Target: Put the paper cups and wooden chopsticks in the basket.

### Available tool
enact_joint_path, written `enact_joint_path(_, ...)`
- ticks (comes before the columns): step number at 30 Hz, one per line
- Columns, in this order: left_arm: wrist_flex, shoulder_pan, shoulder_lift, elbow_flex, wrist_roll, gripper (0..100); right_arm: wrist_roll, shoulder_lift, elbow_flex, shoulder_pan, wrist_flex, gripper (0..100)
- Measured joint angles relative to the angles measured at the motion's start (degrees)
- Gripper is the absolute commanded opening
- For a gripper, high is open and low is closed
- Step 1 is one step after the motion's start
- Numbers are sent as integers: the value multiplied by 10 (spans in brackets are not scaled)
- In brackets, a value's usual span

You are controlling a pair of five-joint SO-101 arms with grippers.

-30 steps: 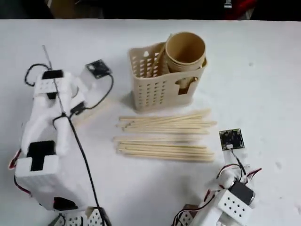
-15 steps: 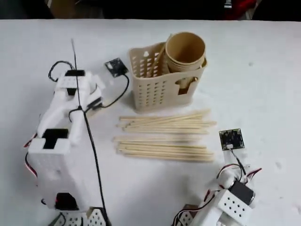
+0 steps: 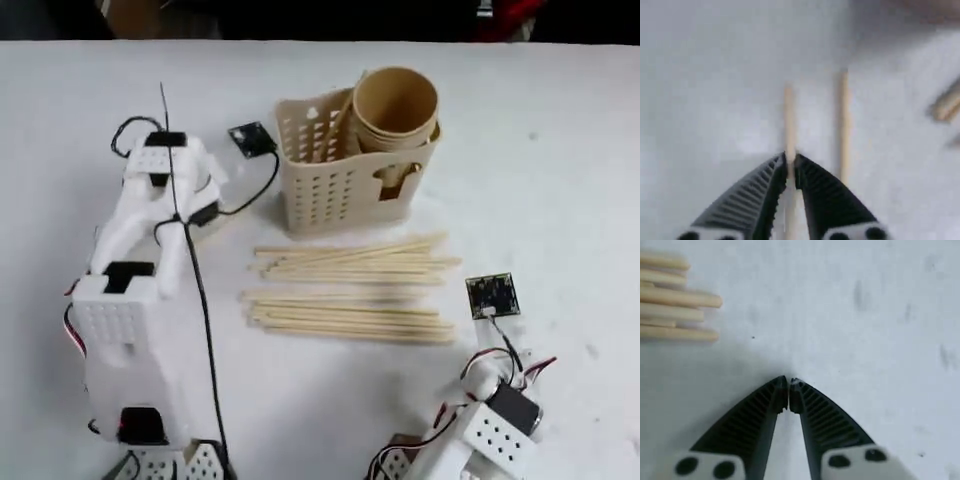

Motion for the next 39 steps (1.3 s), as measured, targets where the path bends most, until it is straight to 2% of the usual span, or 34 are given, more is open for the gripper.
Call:
enact_joint_path(5, 68, -18, -83, -39, 37, 22, 0, 0, 0, 0, 0, 24)
enact_joint_path(12, 137, -17, -308, -43, 93, 22, 0, 0, 0, 0, 0, 24)
enact_joint_path(18, 139, 87, -518, -44, 176, 22, 0, 0, 0, 0, 0, 24)
enact_joint_path(22, 82, 188, -605, -45, 242, 22, 0, 0, 0, 0, 0, 24)
enact_joint_path(28, -60, 292, -612, -48, 333, 24, 0, 0, 0, 0, 0, 24)
enact_joint_path(33, -165, 328, -558, -48, 360, 24, 0, 0, 0, 0, 0, 24)
enact_joint_path(39, -245, 329, -491, -47, 362, 28, 0, 0, 0, 0, 0, 24)
